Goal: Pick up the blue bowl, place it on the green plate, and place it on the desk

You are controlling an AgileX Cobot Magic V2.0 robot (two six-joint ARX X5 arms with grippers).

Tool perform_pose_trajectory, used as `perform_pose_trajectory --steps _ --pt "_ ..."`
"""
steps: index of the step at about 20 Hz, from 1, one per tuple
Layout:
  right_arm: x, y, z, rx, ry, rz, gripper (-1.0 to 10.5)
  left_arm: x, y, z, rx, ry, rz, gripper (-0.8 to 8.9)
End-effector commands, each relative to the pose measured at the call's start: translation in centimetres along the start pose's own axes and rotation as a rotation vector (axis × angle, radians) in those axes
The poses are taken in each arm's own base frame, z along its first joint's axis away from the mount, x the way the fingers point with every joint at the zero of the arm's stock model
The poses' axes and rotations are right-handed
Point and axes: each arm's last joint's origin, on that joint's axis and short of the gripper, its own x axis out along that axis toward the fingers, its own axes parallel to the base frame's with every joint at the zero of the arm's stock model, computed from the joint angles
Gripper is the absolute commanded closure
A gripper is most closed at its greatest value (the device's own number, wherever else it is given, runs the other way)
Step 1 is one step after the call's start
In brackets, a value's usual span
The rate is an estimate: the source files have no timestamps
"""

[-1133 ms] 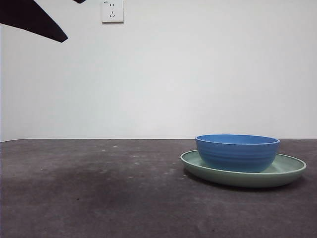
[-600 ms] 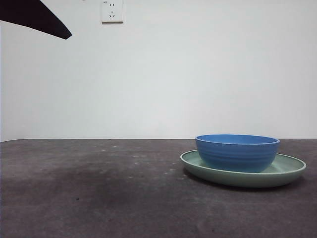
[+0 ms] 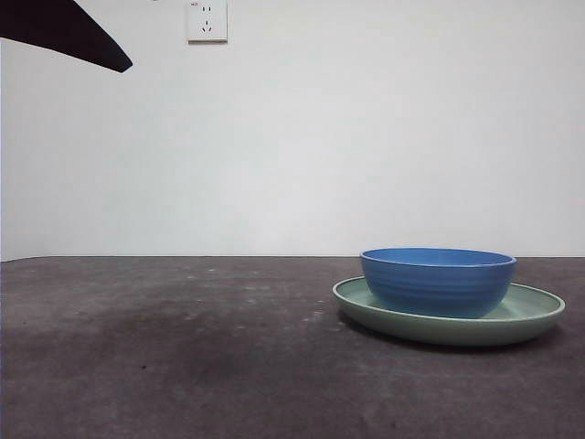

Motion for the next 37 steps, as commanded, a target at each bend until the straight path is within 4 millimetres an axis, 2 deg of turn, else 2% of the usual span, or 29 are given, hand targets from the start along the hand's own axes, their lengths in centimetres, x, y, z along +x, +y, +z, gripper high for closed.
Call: perform_pose_trajectory --steps 1,7,10,15,18,21,24,29,31,34,37 --pt "1.3 -0.8 1.5 0.062 0.005 -0.023 5.6 0.0 -0.2 0.3 0.019 -0.01 -0.014 4.98" --pt "5.8 -3.7 3.5 0.14 0.07 -0.046 5.9 0.0 -0.2 0.3 0.022 -0.01 -0.014 4.98" --pt "9.4 -5.6 4.3 0.186 0.123 -0.009 5.9 0.0 -0.1 0.3 0.027 -0.01 -0.013 4.98" --pt "14.9 -7.8 4.1 0.217 0.221 -0.008 6.0 0.0 -0.1 0.3 0.026 -0.01 -0.013 4.98" --pt "17.1 -8.7 3.8 0.227 0.251 -0.009 6.7 0.0 -0.1 0.3 0.026 -0.01 -0.013 4.98" --pt "19.0 -9.4 3.4 0.234 0.271 -0.008 6.8 0.0 -0.1 0.3 0.026 -0.01 -0.013 4.98" --pt "20.3 -9.9 3.0 0.243 0.294 -0.008 6.9 0.0 -0.1 0.3 0.025 -0.01 -0.013 4.98" --pt "21.7 -10.4 2.7 0.249 0.298 0.015 7.9 0.0 -0.1 0.3 0.025 -0.01 -0.013 4.98" --pt "21.8 -10.5 2.6 0.248 0.299 0.014 8.2 0.0 -0.1 0.3 0.025 -0.01 -0.013 4.98" --pt "21.9 -10.5 2.7 0.245 0.289 0.013 9.3 0.0 -0.1 0.3 0.025 -0.01 -0.013 4.98" --pt "21.9 -10.5 2.7 0.245 0.287 0.006 9.3 0.0 -0.1 0.3 0.021 -0.01 -0.013 4.98"
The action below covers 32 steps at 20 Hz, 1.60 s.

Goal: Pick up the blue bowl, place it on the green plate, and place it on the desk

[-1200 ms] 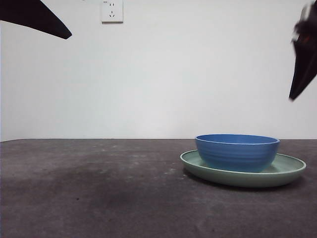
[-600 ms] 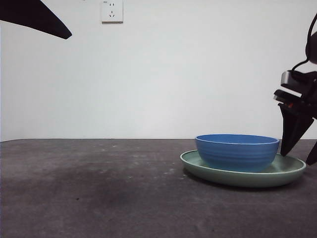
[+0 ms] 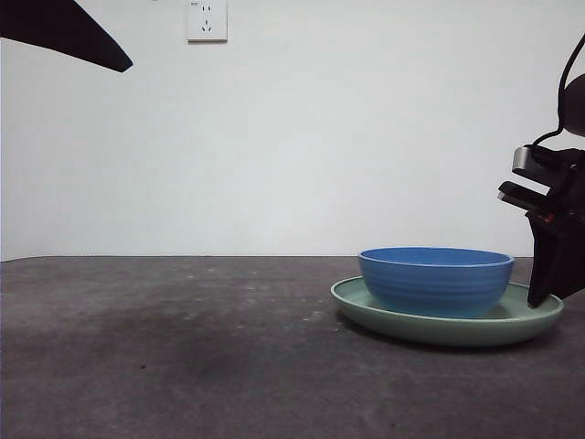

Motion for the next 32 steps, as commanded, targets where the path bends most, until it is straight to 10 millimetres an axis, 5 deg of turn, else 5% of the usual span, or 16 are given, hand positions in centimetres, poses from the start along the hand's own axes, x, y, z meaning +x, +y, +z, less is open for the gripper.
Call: perform_pose_trajectory --steps 1,19,32 --pt "0.3 -0.1 0.5 -0.001 -0.005 0.001 9.3 0.0 -0.1 0.3 0.017 -0.01 -0.013 4.98" --pt "-4.6 2.5 1.1 0.054 -0.143 0.207 9.3 0.0 -0.1 0.3 0.015 -0.01 -0.013 4.98" --pt "-0.9 10.9 0.8 -0.024 -0.141 0.29 9.3 0.0 -0.1 0.3 0.014 -0.01 -0.013 4.98"
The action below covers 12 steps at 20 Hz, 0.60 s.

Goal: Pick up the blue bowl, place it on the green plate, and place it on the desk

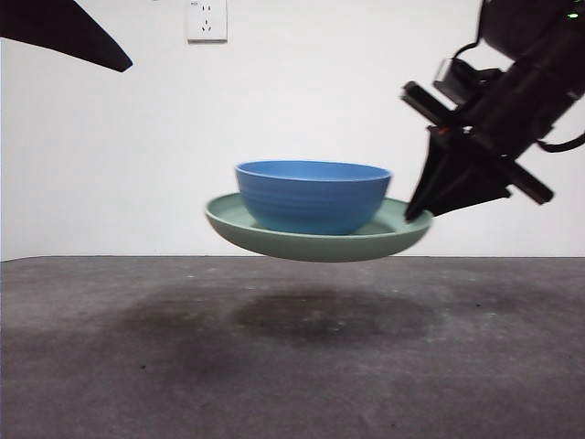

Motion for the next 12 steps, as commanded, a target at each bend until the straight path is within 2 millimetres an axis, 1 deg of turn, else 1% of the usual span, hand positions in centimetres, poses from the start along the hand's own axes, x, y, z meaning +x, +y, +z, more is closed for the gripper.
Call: perform_pose_trajectory --steps 1,4,7,10,12 --pt "1.7 0.6 0.4 0.036 0.006 0.02 9.3 0.0 -0.1 0.3 0.014 -0.009 -0.013 4.98" --pt "3.6 0.9 0.4 0.029 0.032 -0.009 9.3 0.0 -0.1 0.3 0.014 -0.009 -0.013 4.98" --pt "5.4 0.9 0.8 0.028 0.058 -0.015 9.3 0.0 -0.1 0.3 0.014 -0.009 -0.013 4.98" --pt "6.8 0.4 1.2 0.038 0.08 -0.024 9.3 0.0 -0.1 0.3 0.013 -0.008 -0.013 4.98" --pt "7.5 0.0 1.1 0.046 0.096 -0.032 9.3 0.0 -0.1 0.3 0.013 -0.008 -0.013 4.98"
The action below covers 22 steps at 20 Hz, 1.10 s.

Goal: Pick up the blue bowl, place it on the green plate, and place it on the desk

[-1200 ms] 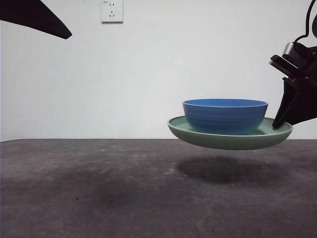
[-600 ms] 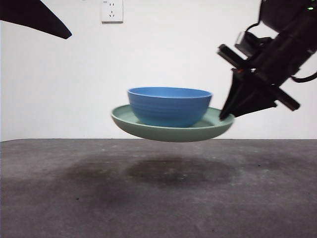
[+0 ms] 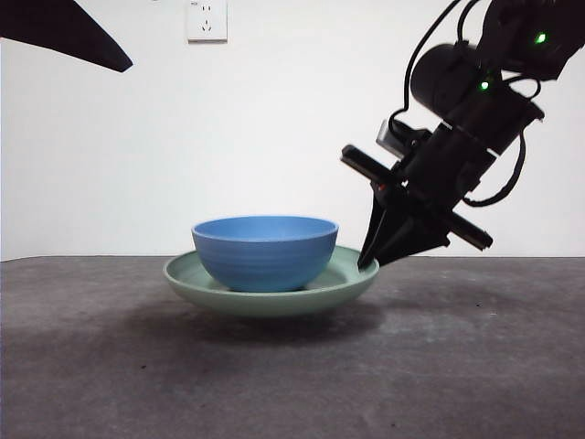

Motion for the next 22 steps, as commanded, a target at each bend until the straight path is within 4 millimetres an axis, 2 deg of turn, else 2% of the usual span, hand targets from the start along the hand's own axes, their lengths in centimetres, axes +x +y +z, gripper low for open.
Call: perform_pose_trajectory --steps 1,9,10,12,14,18,22 --pt "1.0 -0.1 0.2 0.016 0.012 0.002 9.3 0.0 -0.1 0.3 0.013 -0.009 -0.013 4.98" --pt "2.2 -0.9 -0.2 0.026 0.045 -0.029 9.3 0.0 -0.1 0.2 0.01 -0.002 -0.013 4.98" --pt "2.2 -0.9 -0.2 0.027 0.047 -0.03 9.1 0.0 -0.1 0.2 0.009 -0.001 -0.013 4.98" --pt "2.1 -0.9 -0.3 0.03 0.048 -0.039 7.7 0.0 -0.1 0.2 0.008 0.001 -0.012 4.98" --pt "1.8 -0.8 -0.3 0.027 0.049 -0.047 7.6 0.0 -0.1 0.2 0.009 0.0 -0.013 4.98" --pt "-0.6 0.1 0.1 -0.032 0.009 -0.082 7.6 0.0 -0.1 0.1 0.007 0.004 -0.012 4.98" --pt "-5.3 2.2 0.1 -0.153 -0.036 -0.092 7.6 0.0 -0.1 0.1 0.007 0.003 -0.012 4.98"
